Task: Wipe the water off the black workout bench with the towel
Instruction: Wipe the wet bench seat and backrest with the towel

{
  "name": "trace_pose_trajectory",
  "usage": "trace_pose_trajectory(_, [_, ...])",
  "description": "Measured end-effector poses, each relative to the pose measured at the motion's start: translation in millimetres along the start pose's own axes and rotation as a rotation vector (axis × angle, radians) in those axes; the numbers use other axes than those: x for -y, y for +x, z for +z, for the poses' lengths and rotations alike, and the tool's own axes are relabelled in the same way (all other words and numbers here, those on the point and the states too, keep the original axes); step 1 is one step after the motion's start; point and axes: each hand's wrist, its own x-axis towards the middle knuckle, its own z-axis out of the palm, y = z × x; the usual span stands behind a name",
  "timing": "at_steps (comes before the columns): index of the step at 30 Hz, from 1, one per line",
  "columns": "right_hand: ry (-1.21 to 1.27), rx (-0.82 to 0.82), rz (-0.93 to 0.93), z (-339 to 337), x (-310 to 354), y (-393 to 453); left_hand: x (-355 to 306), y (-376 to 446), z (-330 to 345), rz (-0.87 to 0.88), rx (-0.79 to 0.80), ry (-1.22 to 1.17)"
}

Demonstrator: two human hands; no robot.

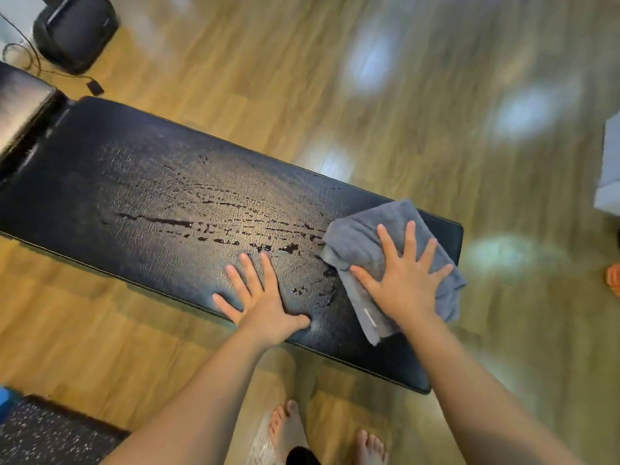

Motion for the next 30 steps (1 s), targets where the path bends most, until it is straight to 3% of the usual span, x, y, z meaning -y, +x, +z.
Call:
trace_pose_trajectory(6, [0.09, -0.018, 0.113, -18, 12, 53, 0, 4, 0, 0.0, 0.0, 0.028])
trace_pose_trajectory(11, [0.063, -0.102, -0.038, 24, 9, -54, 1, 1, 1, -0.002, 0.013, 0.003])
trace_pose_trajectory(15, [-0.055, -0.006, -0.153, 47, -14, -135, 3, 1, 2, 0.023, -0.011, -0.036])
trace_pose_trajectory(18, [-0.074, 0.034, -0.175, 42, -35, -132, 12, -6, 8, 0.086, -0.214, -0.144])
trace_pose_trajectory(20, [-0.046, 0.009, -0.11, 32, -37, -108, 17, -17, 9, 0.029, -0.51, -0.322])
trace_pose_trajectory(21, [-0.016, -0.007, -0.053, 25, -35, -90, 25, -18, 13, -0.081, -0.645, -0.478])
trace_pose_trajectory(23, [0.061, 0.005, 0.072, 11, -28, -44, 32, -19, 12, -0.425, -0.712, -0.933])
trace_pose_trajectory(24, [0.089, 0.006, 0.115, 3, -22, -20, 35, -17, 12, -0.599, -0.653, -1.177])
trace_pose_trajectory(26, [0.125, 0.016, 0.154, -12, -7, 19, 35, -12, 12, -0.803, -0.376, -1.578])
trace_pose_trajectory(28, [0.127, 0.034, 0.134, -20, 12, 37, 30, -7, 12, -0.819, -0.187, -1.869])
trace_pose_trajectory(30, [0.087, 0.034, 0.066, -18, 25, 32, 22, 2, 6, -0.852, -0.198, -1.992])
